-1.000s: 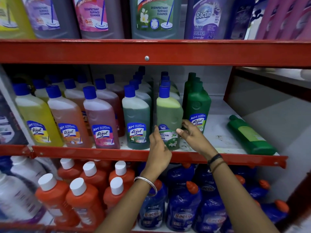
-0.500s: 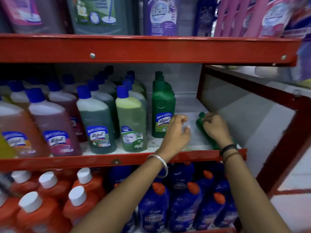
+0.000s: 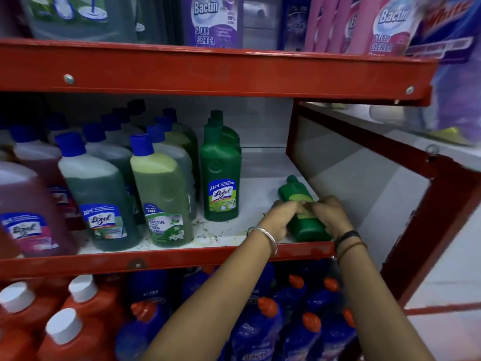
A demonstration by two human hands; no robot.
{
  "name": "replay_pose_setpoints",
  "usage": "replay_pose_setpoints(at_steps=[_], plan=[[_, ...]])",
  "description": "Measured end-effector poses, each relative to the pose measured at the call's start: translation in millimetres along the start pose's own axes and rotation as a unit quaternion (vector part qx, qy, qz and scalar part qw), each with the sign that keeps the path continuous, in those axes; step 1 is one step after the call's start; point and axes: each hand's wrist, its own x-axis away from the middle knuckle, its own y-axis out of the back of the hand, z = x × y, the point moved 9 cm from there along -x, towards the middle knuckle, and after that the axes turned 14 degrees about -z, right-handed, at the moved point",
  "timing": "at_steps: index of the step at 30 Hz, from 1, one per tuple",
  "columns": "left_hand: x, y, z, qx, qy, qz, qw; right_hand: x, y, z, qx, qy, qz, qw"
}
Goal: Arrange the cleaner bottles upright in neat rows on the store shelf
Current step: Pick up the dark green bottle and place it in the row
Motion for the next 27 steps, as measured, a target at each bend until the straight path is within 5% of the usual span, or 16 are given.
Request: replay_pose_setpoints(at_steps=[3, 9, 18, 27], plan=[[2.4, 14.8, -11.6, 0.043, -0.026, -0.013, 0.999, 5.2, -7.5, 0.6, -0.12, -0.021, 0.027, 0.992], [20.4, 57.8, -46.2, -0.06, -0.198, -0.077, 0.975, 45.5, -35.7, 31.9, -0.272, 0.019, 0.143, 0.951], [63.6, 153.4, -47.8, -0.069, -0.368, -0.18, 0.909, 118.7, -79.8, 67.8, -0.182, 0.185, 0.218, 0.941], [65.8, 183.3, -29.7, -0.151, -0.351, -0.207, 0.9, 143.1, -89.6, 67.7, -0.122, 0.228, 0.131, 0.957]])
